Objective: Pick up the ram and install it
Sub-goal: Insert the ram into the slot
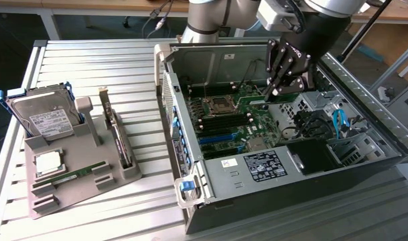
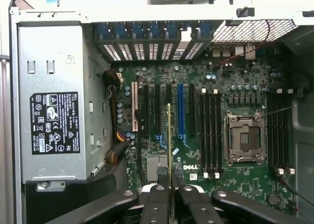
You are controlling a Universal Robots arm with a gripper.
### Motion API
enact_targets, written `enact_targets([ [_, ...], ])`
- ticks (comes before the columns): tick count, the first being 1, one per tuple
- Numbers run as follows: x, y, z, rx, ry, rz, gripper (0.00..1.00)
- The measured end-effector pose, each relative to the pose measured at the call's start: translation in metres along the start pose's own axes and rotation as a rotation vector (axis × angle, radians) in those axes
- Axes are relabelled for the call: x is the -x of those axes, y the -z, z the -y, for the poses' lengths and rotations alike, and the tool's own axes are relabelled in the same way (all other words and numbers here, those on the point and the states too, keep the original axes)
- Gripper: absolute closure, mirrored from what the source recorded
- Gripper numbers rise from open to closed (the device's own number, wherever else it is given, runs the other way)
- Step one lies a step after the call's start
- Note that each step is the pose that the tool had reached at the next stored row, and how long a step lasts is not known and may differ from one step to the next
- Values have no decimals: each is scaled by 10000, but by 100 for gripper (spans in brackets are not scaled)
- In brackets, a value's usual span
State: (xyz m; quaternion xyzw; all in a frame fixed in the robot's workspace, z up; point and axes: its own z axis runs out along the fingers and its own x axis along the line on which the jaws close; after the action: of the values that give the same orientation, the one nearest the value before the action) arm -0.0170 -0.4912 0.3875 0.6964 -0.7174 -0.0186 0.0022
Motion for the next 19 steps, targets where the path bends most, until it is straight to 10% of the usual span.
enact_targets([
  [19,0,-458,-90,0,1,1,87],
])
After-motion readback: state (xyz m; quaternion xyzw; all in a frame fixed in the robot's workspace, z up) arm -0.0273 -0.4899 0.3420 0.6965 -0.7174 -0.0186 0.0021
